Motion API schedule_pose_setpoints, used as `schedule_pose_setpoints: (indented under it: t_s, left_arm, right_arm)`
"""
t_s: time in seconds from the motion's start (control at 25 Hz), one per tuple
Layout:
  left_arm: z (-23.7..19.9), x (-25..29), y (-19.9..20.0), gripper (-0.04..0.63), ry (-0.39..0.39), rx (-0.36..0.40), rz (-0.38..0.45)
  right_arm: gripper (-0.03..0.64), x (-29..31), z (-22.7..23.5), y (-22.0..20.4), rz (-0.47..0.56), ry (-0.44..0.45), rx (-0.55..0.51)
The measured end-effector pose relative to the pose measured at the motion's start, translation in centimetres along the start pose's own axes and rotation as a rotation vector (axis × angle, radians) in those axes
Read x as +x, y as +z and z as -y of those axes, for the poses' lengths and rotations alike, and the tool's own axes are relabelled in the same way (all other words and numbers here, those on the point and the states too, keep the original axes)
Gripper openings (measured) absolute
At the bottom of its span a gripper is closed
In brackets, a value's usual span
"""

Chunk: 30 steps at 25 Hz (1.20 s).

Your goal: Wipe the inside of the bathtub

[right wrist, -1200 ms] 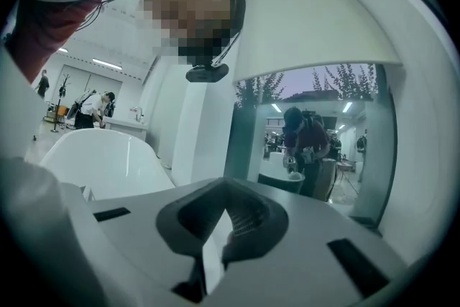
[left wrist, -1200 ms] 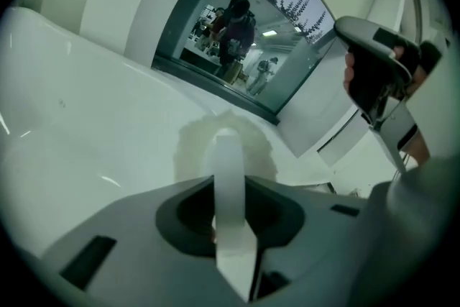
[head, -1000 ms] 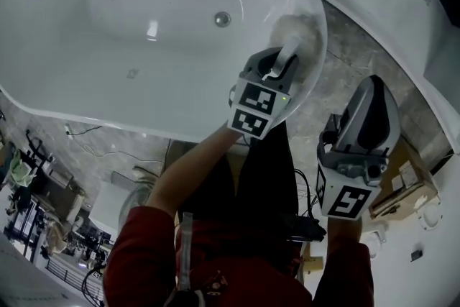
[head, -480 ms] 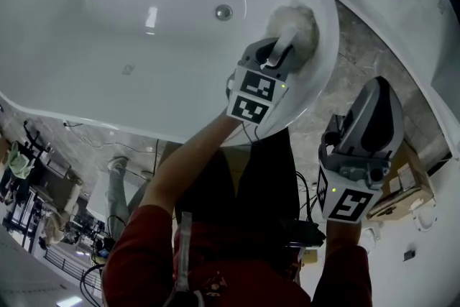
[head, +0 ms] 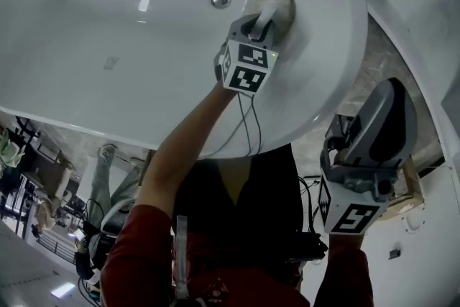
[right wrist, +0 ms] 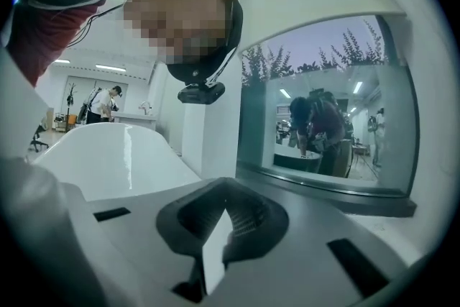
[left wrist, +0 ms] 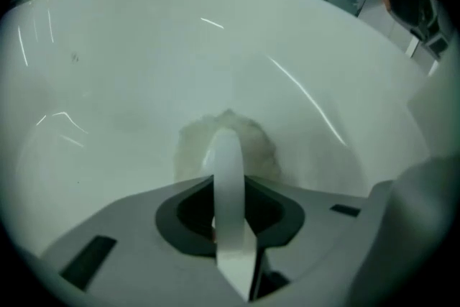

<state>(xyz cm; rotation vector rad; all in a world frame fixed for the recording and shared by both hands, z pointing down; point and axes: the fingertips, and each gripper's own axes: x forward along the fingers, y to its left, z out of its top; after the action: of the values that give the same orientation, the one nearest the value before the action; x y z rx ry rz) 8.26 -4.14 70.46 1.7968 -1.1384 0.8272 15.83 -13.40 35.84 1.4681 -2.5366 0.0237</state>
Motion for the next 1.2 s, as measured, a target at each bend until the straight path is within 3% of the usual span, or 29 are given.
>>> schedule_pose_setpoints:
  t_s: [0.24, 0.56, 0.76, 0.96, 1.2]
  left_arm:
    - [-5.0, 4.9, -4.1, 0.093, 0.119, 0.006, -0.061]
    - [-9.0, 8.9, -7.5, 0.094, 0.210, 0.046, -0.180]
    - [-9.7, 9.8, -7.7, 0.094, 0.212, 0.057, -0.237]
    - [-9.7, 10.1, -7.5, 0.094, 0.207, 0.053, -0.240]
    - [-9.7, 9.1, -7.3, 0.092, 0.191, -0.041, -0.237]
  right_arm:
    - [0.011, -0.2, -1.1, -1.1, 0.005, 0.040, 0.001]
    - [0.011, -0.3, -1.2, -2.1, -0.013, 0.046, -0.002]
    - [0.011, -0.1, -1.1, -2.5, -0.023, 0.030, 0.004]
    - [0.011, -0.1, -1.1, -2.6, -0.019, 0.030, 0.001]
    - [0.011, -0.5, -1.1, -2.1, -0.026, 0.023, 0.010]
